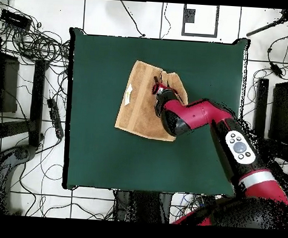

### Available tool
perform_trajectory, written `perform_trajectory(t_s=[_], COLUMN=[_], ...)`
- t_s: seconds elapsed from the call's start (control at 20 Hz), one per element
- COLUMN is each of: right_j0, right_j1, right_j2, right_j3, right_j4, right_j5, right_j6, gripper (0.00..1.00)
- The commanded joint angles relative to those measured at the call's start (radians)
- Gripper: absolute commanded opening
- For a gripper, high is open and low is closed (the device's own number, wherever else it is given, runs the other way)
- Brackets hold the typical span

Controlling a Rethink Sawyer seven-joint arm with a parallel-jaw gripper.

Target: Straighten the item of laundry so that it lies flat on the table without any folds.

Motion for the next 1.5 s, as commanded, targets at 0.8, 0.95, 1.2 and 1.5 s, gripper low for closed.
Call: perform_trajectory(t_s=[0.8,0.95,1.2,1.5], right_j0=[0.412,0.436,0.460,0.388], right_j1=[0.014,0.020,0.024,-0.016], right_j2=[-0.468,-0.499,-0.534,-0.481], right_j3=[-0.216,-0.234,-0.247,-0.195], right_j4=[-0.465,-0.468,-0.452,-0.313], right_j5=[0.386,0.387,0.371,0.286], right_j6=[-0.429,-0.472,-0.481,-0.458], gripper=[1.00,1.00,1.00,1.00])
